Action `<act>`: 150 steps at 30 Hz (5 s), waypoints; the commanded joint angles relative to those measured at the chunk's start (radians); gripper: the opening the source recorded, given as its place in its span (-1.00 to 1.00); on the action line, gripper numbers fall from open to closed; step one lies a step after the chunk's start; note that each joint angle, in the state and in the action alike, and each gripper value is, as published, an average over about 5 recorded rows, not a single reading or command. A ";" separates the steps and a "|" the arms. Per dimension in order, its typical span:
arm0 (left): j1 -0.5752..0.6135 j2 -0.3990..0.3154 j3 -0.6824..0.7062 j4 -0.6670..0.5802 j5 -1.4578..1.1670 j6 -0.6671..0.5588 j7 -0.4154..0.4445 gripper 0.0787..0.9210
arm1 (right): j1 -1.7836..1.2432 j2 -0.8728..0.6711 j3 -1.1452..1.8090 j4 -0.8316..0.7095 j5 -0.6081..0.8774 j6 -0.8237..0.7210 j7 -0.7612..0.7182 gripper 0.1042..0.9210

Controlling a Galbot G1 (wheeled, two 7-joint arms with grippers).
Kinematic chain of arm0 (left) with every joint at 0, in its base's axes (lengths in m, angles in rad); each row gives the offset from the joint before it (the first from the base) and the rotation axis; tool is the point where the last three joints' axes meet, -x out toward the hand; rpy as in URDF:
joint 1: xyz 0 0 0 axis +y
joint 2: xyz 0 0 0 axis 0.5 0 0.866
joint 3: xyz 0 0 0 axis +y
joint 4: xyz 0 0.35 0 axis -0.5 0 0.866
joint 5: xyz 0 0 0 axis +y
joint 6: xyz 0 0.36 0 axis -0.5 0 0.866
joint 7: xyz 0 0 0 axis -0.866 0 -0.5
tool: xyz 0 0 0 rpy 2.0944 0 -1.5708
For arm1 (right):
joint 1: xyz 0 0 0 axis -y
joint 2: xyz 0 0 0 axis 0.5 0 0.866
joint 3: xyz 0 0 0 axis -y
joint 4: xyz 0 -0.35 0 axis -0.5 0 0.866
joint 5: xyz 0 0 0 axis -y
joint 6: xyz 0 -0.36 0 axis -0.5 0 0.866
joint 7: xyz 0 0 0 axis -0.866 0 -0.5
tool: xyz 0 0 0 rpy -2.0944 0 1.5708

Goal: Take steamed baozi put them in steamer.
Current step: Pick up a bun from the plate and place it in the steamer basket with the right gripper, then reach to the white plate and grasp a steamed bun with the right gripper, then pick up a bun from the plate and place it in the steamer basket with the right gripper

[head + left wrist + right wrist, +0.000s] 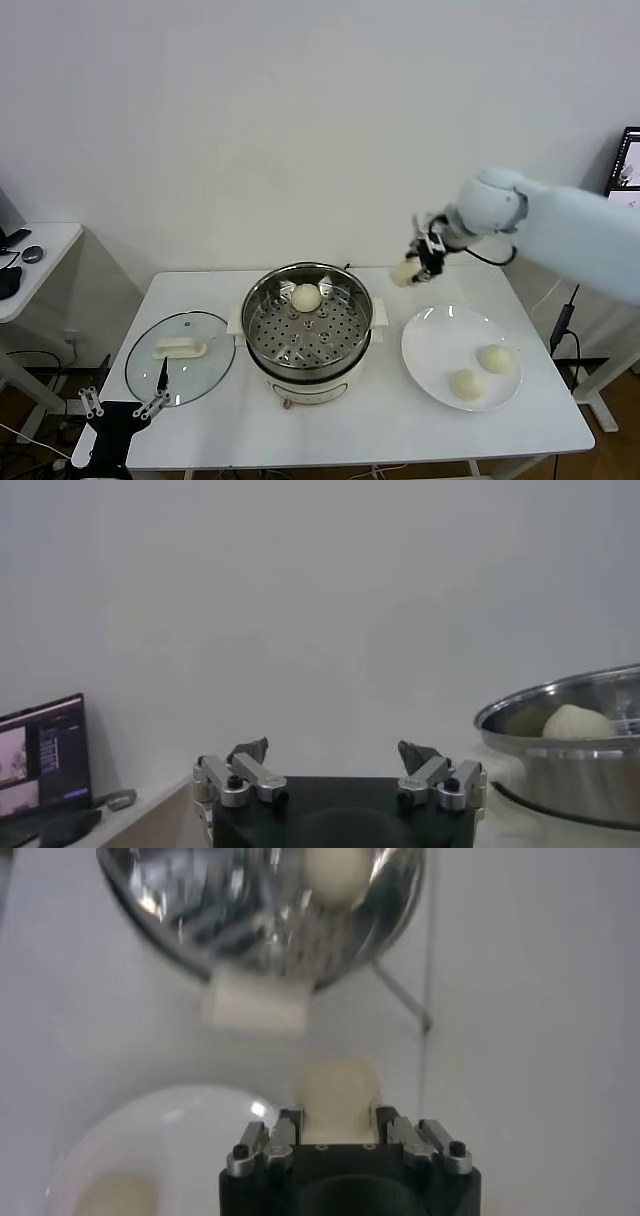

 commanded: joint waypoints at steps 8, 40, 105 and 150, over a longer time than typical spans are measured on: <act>-0.020 0.005 -0.015 0.003 0.000 0.001 0.000 0.77 | -0.077 0.468 -0.059 -0.111 0.243 -0.172 0.196 -0.13; -0.035 -0.006 -0.036 0.027 0.001 -0.007 -0.005 0.77 | -0.220 0.562 -0.007 -0.303 0.114 -0.169 0.143 0.30; -0.009 -0.023 -0.034 0.031 0.030 -0.005 -0.001 0.77 | -0.873 -0.277 0.478 -0.128 -0.616 0.294 -0.194 0.62; -0.047 -0.005 -0.032 0.023 0.012 -0.008 -0.002 0.77 | -0.007 0.164 0.025 -0.038 -0.158 0.676 -0.218 -0.06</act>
